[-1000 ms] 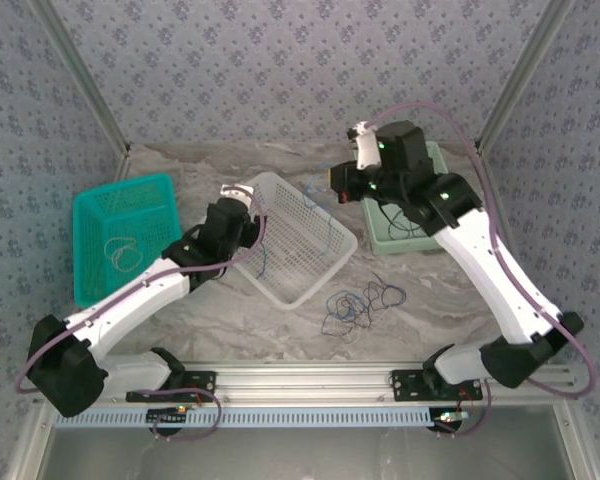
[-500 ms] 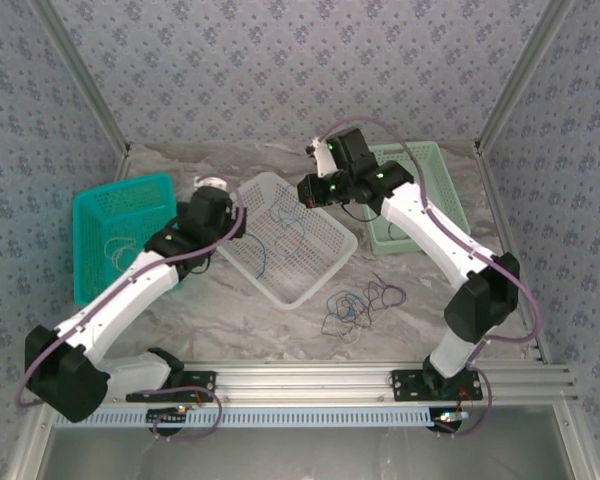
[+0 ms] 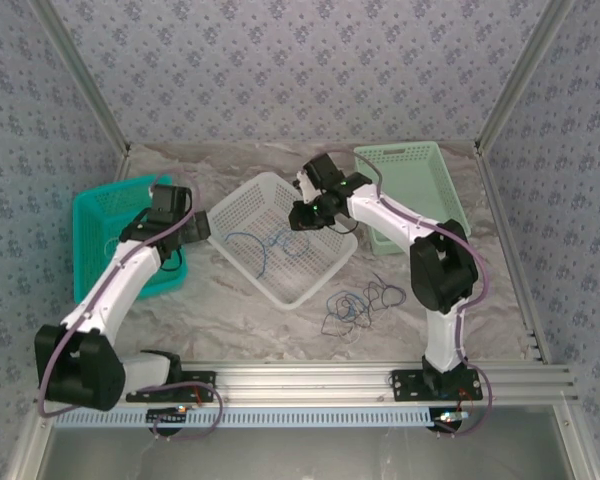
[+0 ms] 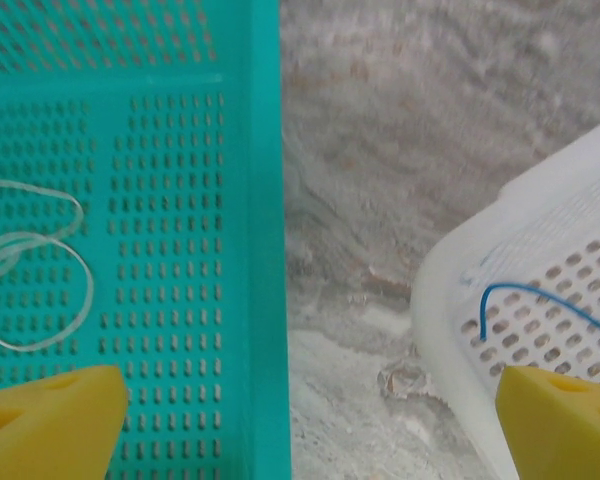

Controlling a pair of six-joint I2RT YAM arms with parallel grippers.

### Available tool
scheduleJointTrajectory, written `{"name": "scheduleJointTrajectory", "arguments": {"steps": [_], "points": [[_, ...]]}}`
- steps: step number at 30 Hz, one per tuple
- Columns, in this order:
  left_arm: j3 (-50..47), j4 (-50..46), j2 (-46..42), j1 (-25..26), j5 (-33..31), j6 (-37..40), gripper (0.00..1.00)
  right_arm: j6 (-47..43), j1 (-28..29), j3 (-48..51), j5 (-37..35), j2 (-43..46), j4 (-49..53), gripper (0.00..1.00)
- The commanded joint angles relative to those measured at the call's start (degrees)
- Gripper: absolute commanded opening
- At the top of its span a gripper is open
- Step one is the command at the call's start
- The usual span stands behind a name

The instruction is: Untangle the cables

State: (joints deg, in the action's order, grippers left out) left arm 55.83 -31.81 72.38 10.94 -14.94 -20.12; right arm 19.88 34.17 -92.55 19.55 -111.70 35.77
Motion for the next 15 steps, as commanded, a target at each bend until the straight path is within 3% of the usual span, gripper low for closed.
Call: {"name": "scheduleJointTrajectory", "arguments": {"steps": [1, 6, 15], "points": [[-0.2, -0.3, 3.2, -1.4, 6.6, -0.8, 0.94, -0.1, -1.4, 0.8, -2.4, -0.3, 0.0, 0.21], [-0.3, 2.0, 7.6, -1.5, 8.6, -0.4, 0.9, 0.6, -3.0, 2.2, -4.3, -1.3, 0.5, 0.21], [-0.9, 7.2, 13.3, -0.6, 17.5, -0.7, 0.68, 2.4, -5.8, 6.0, -10.6, 0.4, 1.1, 0.24]]}}
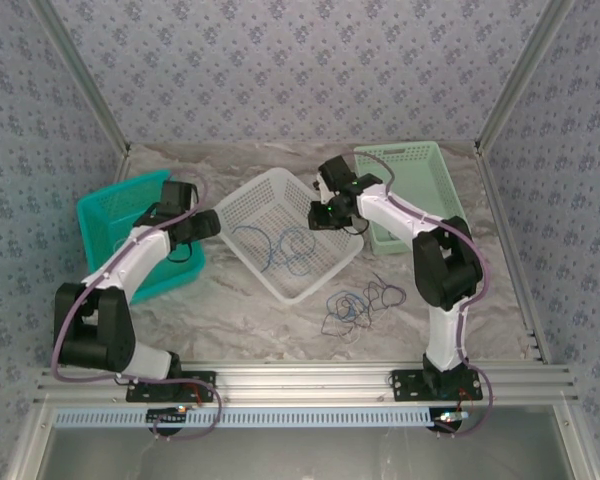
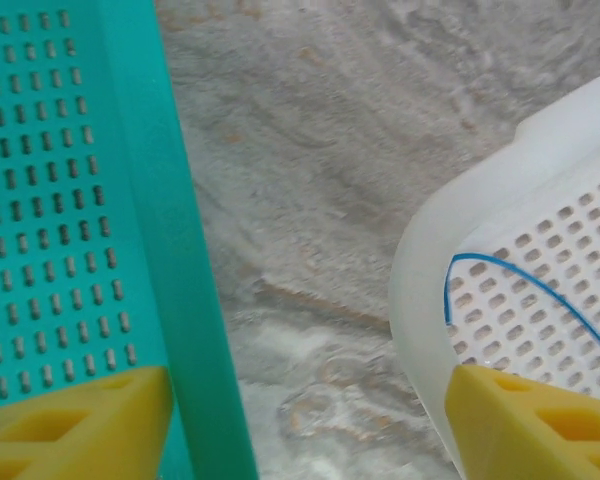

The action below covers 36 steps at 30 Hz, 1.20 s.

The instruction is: Untangle the cables

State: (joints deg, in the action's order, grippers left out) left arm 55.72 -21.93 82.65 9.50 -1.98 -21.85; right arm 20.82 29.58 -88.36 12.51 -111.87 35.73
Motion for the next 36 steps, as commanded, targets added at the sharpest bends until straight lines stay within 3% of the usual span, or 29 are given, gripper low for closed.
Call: {"name": "scheduleJointTrajectory", "arguments": {"steps": [1, 4, 14, 19, 25, 27, 30, 31, 34, 36], "points": [[-0.7, -2.2, 3.2, 1.6, 4.9, 1.5, 0.66, 1.9, -1.5, 2.5, -3.8, 1.3, 0.9, 0.24], [-0.2, -0.9, 3.8, 4.9, 5.2, 3.5, 0.59, 4.1, -2.4, 5.0, -6.0, 3.4, -0.1, 0.23], [1.7, 2.7, 7.7, 13.9, 6.6, 7.3, 0.52, 13.1, -4.2, 13.0, -6.6, 8.2, -5.4, 0.19], [1.5, 3.2, 6.9, 14.8, 3.7, 8.9, 0.51, 19.3, -3.4, 18.9, -5.8, 11.9, -11.4, 0.16], [1.2, 1.3, 3.4, 14.8, 1.1, 10.1, 0.54, 15.7, 1.6, 15.2, -5.6, 12.3, -9.0, 0.24], [1.2, 0.1, 2.6, 14.8, 0.7, 9.6, 0.6, 15.7, 2.5, 14.7, -4.6, 12.4, -8.4, 0.28], [0.4, -0.7, 1.2, 14.8, 0.6, 8.3, 0.64, 13.8, 3.7, 14.5, -3.5, 12.7, -7.5, 0.42], [0.0, -0.8, 0.4, 14.8, 0.3, 7.6, 0.72, 12.7, 4.1, 14.3, -3.0, 13.1, -7.0, 0.44], [-0.7, -0.8, -2.2, 14.8, 0.1, 6.6, 0.81, 8.0, 5.3, 13.4, -2.0, 14.6, -5.2, 0.49], [-0.5, -1.2, -4.1, 14.7, -1.3, 5.9, 0.96, 4.4, 6.2, 12.7, -1.1, 15.7, -3.8, 0.53]]}}
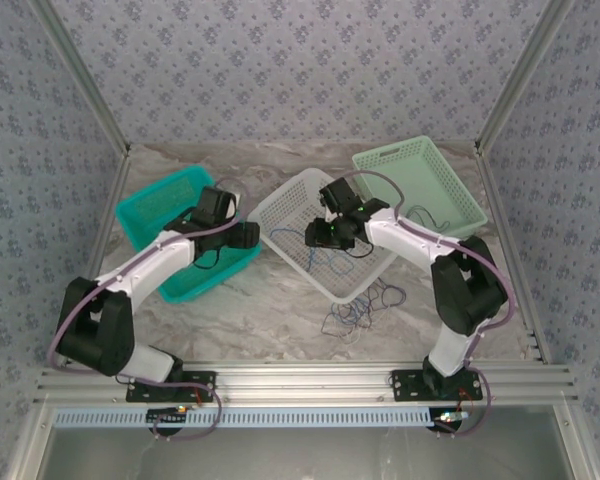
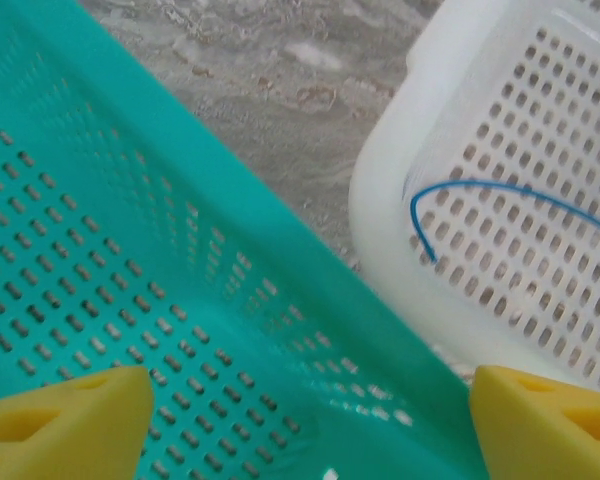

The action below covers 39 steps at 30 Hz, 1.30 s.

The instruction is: Untangle the cables

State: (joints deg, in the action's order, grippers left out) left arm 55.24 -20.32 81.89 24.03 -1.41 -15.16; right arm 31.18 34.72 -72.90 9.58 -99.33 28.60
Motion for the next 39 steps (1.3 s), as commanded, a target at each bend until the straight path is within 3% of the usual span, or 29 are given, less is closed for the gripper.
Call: {"name": "scheduleJointTrajectory", "arguments": {"steps": [1, 5, 11, 25, 28, 32, 39], "points": [[0.4, -3.3, -4.7, 0.2, -2.5, -1.0, 0.99, -7.5, 1.6, -3.1, 2.0, 3.6, 4.1, 0.55], [1.3, -4.1, -9.6, 0.1, -5.1, -1.6, 0.99, -12.8, 2.7, -4.2, 4.8, 5.2, 5.6, 0.6], [0.6, -7.5, -12.6, -1.4, -4.0, -2.3, 0.99, -19.1, 6.1, -5.7, 11.2, 5.2, 10.7, 0.62], [-2.6, -9.1, -12.3, -4.2, -1.3, -4.8, 0.99, -23.1, 12.1, -11.6, 3.4, -6.2, 17.8, 0.59], [-2.9, -9.2, -12.6, -4.3, -1.4, -4.7, 0.99, -21.2, 12.4, -13.3, 0.9, -8.5, 19.0, 0.44], [-3.6, -9.0, -13.2, -4.4, -1.1, -4.4, 0.99, -14.8, 11.7, -14.6, -3.4, -8.5, 17.7, 0.1], [-4.2, -7.3, -12.3, -4.3, 0.8, -3.8, 0.99, -11.1, 10.3, -23.0, -6.2, -12.1, 17.5, 0.04]]}}
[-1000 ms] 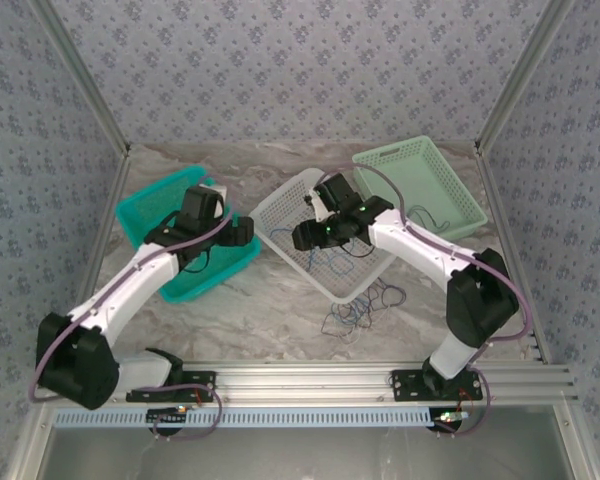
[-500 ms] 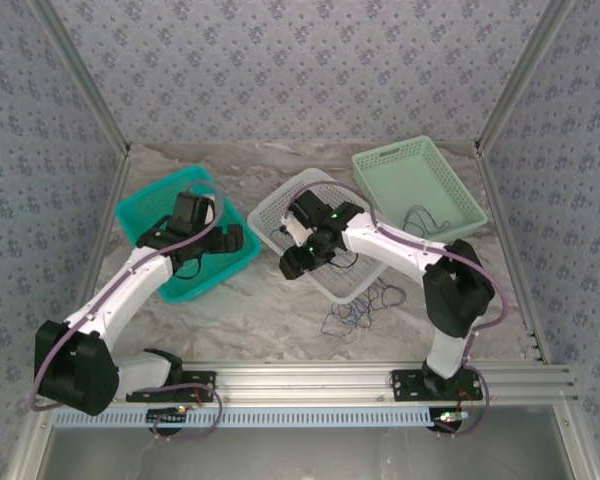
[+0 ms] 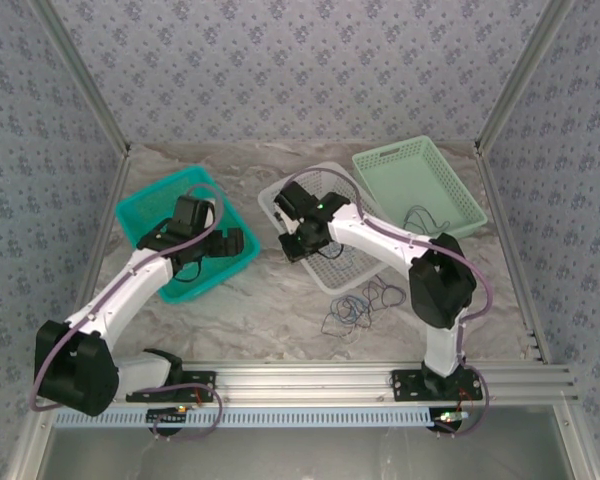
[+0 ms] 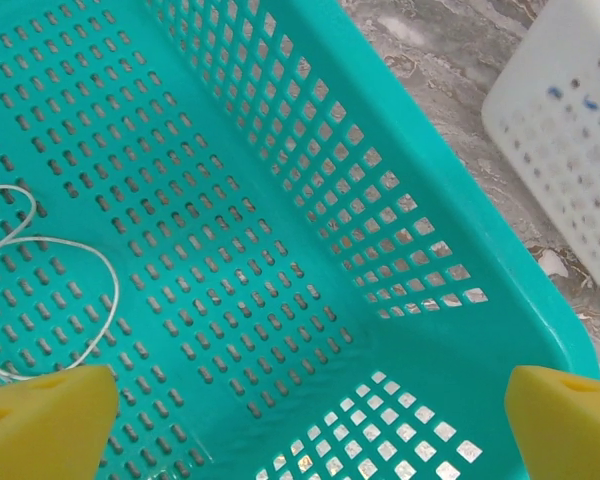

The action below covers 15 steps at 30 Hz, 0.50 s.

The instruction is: Untangle the cables

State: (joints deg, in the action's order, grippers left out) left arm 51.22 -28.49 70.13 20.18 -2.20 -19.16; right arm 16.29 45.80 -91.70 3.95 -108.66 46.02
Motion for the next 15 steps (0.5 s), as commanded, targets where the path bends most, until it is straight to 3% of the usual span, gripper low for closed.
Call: {"name": "scheduleJointTrajectory", "arguments": {"steps": [1, 11, 15], "points": [[-0.2, 1.2, -0.3, -0.5, 2.1, 0.5, 0.99, 4.0, -1.1, -5.5, -0.7, -3.7, 0.0, 0.04], [1.5, 5.0, 5.8, -0.4, 8.4, 2.3, 0.99, 11.0, -3.7, -23.3, -1.8, -17.8, 3.5, 0.0], [3.1, 5.8, 8.6, -0.3, 10.0, 3.1, 0.99, 12.2, -4.1, -24.4, -0.6, -19.0, 2.1, 0.09]]}}
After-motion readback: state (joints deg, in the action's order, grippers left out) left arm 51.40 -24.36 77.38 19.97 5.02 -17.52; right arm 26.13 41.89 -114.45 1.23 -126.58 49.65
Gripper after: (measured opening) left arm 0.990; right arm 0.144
